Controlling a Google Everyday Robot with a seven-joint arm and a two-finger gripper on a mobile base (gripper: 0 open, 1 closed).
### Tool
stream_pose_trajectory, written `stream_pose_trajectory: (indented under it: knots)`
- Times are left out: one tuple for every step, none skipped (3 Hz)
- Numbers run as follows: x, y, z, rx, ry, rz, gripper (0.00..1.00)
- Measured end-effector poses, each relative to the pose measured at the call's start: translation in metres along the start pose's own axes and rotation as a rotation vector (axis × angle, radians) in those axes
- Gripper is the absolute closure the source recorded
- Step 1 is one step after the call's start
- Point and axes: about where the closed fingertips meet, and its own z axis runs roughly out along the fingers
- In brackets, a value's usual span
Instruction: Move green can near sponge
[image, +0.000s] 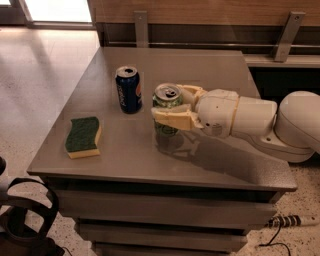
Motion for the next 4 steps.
stream_pose_trajectory:
  knots:
    - [-0.008,0.019,0.017,-0.057,-0.009,-0.011,1.00]
    - [-0.011,0.035,0.031,-0.110,-0.008,-0.007,1.00]
    - [-0.007,0.046,0.043,-0.164,0.035,-0.022,1.00]
    - [0.010,0.044,0.052,-0.191,0.086,-0.018,1.00]
